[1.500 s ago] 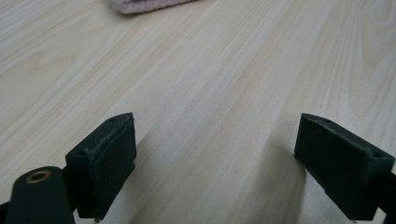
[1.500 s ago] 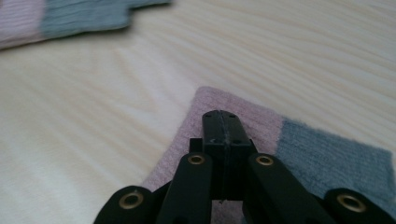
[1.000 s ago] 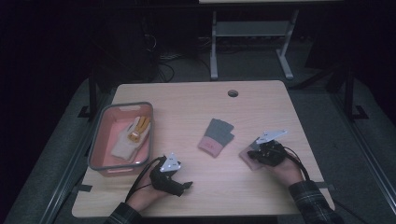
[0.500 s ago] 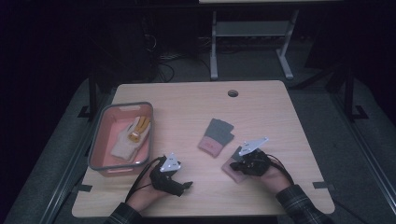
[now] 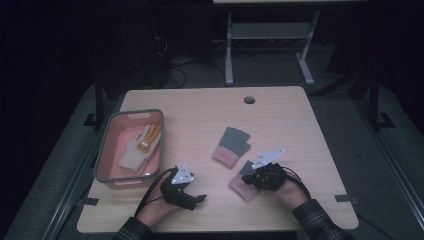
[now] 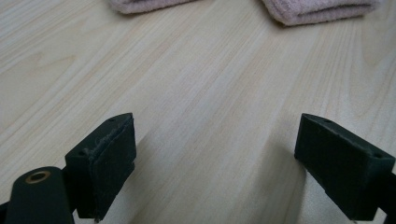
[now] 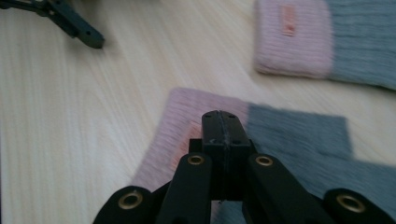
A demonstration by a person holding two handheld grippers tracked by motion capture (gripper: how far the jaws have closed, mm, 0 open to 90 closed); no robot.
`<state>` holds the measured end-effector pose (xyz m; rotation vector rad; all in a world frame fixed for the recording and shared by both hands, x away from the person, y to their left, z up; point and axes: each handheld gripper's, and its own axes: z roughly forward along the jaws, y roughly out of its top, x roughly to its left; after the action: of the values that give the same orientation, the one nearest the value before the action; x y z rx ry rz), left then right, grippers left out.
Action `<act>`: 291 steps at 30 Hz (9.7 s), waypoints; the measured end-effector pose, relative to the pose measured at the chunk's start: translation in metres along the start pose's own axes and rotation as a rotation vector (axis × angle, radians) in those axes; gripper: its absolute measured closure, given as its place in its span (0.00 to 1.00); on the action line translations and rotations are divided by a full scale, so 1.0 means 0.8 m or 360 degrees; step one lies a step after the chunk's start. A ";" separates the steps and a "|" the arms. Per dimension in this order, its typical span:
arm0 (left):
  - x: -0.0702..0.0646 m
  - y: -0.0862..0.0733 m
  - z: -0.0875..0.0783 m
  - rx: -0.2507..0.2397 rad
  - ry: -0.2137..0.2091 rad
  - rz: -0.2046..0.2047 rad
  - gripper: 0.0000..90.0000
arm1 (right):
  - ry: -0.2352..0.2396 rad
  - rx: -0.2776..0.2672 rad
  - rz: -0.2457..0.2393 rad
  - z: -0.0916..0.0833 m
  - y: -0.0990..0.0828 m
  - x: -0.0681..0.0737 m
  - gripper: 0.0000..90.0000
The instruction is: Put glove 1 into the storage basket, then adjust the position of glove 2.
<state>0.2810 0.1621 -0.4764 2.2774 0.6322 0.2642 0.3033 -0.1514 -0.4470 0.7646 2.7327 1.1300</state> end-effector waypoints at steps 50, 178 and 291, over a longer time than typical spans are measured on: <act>0.086 0.129 0.106 0.0060 0.0017 -0.0209 0.26 | -0.0149 -0.0021 0.0151 -0.050 -0.058 -0.029 1.00; -0.004 0.154 0.061 -0.0015 -0.0276 0.0053 0.62 | -0.0130 0.0082 0.0074 -0.020 -0.045 -0.015 1.00; 0.018 0.152 0.054 0.0075 -0.0535 -0.0112 0.78 | -0.0566 -0.0123 0.0410 -0.062 -0.121 -0.065 0.12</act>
<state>0.3533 0.0697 -0.4199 2.2677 0.5439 -0.1675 0.2952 -0.2658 -0.4826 1.2026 2.3336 1.0161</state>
